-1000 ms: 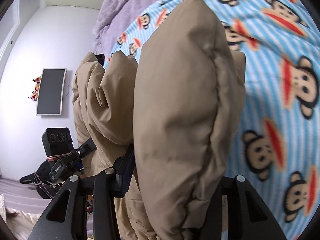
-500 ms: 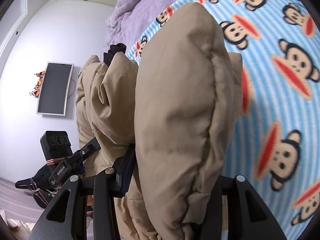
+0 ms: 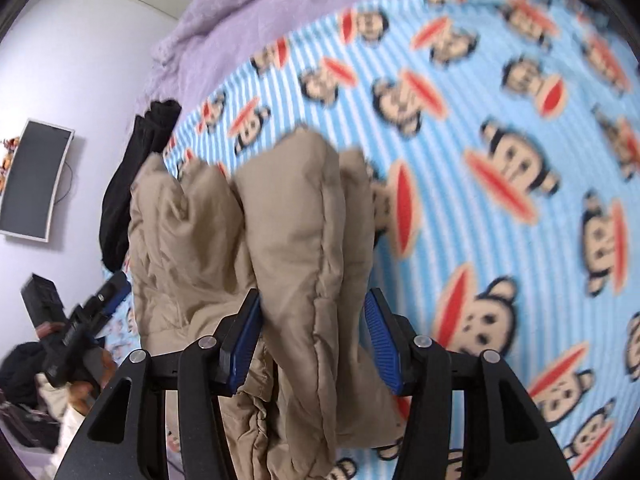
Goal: Fold large clothes
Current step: 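Lower the jacket bundle back onto the blanket with both tools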
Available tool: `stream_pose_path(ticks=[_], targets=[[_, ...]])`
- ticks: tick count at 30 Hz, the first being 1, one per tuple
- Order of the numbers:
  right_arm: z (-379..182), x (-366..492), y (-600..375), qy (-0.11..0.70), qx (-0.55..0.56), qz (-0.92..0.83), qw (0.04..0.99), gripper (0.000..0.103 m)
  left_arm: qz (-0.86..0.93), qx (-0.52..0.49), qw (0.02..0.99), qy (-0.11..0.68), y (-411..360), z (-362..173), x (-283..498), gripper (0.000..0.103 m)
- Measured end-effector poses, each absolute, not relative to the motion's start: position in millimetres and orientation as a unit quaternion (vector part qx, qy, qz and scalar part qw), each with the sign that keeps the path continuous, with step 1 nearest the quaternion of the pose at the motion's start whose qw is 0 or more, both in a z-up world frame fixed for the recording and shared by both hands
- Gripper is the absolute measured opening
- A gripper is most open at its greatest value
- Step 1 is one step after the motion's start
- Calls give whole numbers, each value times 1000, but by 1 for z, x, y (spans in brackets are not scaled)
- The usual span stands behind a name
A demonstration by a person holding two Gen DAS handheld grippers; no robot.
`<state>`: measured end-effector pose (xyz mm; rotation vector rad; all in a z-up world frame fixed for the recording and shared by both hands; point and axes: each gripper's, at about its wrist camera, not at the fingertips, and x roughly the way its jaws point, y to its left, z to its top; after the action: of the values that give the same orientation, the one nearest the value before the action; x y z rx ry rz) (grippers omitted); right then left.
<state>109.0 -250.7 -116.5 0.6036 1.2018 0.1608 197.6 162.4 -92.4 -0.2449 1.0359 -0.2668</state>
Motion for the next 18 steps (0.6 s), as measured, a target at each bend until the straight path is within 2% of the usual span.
stream_pose_path(ticks=[2,7,10,15,18], targets=[[-90,108,-246,523,266,84,806,36,-122,-109,861,482,162,-83,215,88],[-68,150,-171,495,236,133,826,35,-117,-88,848,509,138,-105,247,88],[-90,166,-147,516,225,117,818,30,-105,-50,856,504,113,-113,244,88],[-154,167,-168,557,253,59,789,22,-99,-20,861,499,89,-119,234,88],[-166,153,-179,560,270,57,781,19,-107,-1,865,490,80,-122,226,88]])
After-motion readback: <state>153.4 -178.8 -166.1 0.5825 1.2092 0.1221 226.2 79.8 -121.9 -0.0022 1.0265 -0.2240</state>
